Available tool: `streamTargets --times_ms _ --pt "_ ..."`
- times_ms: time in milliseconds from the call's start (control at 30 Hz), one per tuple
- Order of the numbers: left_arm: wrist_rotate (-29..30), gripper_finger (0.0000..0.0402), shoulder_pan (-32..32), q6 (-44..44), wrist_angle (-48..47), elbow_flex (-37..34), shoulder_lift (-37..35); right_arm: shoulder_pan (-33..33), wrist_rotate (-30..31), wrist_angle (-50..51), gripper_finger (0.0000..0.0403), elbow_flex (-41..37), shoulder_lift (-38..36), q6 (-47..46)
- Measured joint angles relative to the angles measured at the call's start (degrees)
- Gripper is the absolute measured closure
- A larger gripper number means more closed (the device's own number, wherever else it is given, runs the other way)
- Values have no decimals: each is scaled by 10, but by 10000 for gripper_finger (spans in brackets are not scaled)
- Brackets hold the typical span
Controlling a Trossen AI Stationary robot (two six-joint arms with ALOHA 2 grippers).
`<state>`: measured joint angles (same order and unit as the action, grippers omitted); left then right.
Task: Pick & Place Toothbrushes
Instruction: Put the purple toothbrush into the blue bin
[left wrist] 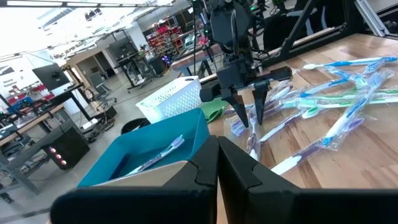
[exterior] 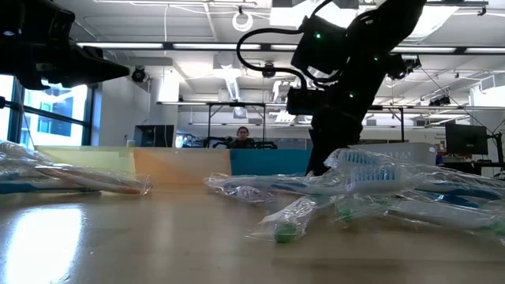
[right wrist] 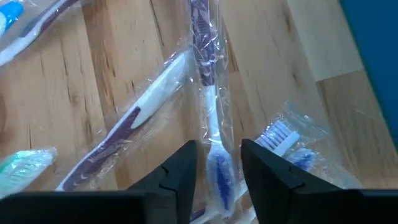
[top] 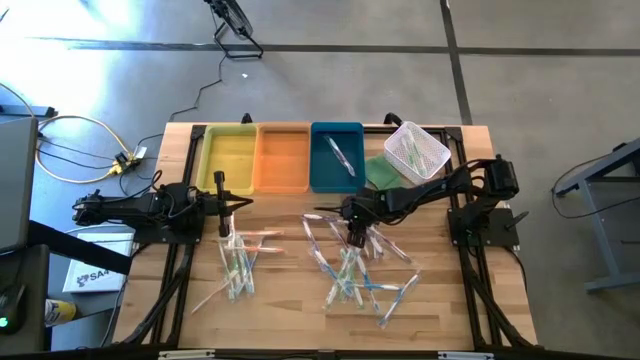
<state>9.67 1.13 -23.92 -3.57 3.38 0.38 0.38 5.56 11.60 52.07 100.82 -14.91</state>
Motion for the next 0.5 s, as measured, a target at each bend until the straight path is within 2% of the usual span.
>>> streamTargets --times_ms 267,500 --pt "0 402 0 0 0 0 0 0 0 -3 354 0 -1 -2" --pt "0 402 0 0 0 0 0 0 -1 -12 352 0 -22 -2"
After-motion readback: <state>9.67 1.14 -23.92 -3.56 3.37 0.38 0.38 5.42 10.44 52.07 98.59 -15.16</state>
